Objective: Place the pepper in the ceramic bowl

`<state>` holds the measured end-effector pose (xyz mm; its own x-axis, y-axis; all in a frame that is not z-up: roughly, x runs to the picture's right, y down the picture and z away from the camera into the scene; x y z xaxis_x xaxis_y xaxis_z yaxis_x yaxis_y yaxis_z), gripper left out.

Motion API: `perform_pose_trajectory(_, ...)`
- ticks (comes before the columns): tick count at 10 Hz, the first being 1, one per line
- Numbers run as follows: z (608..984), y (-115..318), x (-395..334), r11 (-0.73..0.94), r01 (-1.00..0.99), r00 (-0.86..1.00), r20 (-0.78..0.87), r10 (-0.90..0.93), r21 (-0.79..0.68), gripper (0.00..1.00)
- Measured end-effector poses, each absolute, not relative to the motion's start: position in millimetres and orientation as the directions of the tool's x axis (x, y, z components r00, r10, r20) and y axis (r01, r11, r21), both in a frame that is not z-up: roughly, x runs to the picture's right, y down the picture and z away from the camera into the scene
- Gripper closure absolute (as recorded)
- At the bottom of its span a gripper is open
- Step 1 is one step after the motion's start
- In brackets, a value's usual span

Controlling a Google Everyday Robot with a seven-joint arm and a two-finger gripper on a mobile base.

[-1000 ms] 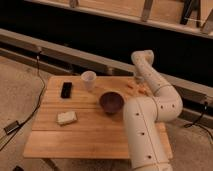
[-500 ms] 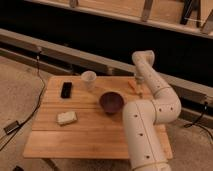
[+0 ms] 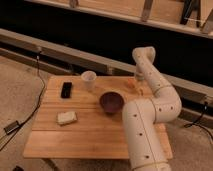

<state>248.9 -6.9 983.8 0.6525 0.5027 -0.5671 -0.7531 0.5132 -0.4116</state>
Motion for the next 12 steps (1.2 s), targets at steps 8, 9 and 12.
perform_pose_trajectory(8,958.0,-21.8,230.7,0.529,-0.719,0.688,-0.570,0.450,-0.450,1.00)
perform_pose_trajectory(9,953.9,-23.9,230.2,0.531,-0.719,0.687,-0.575,0.444,-0.449,1.00)
perform_pose_trajectory(12,941.9,-25.1,230.2,0.551,-0.705,0.692,-0.604,0.395,-0.447,1.00)
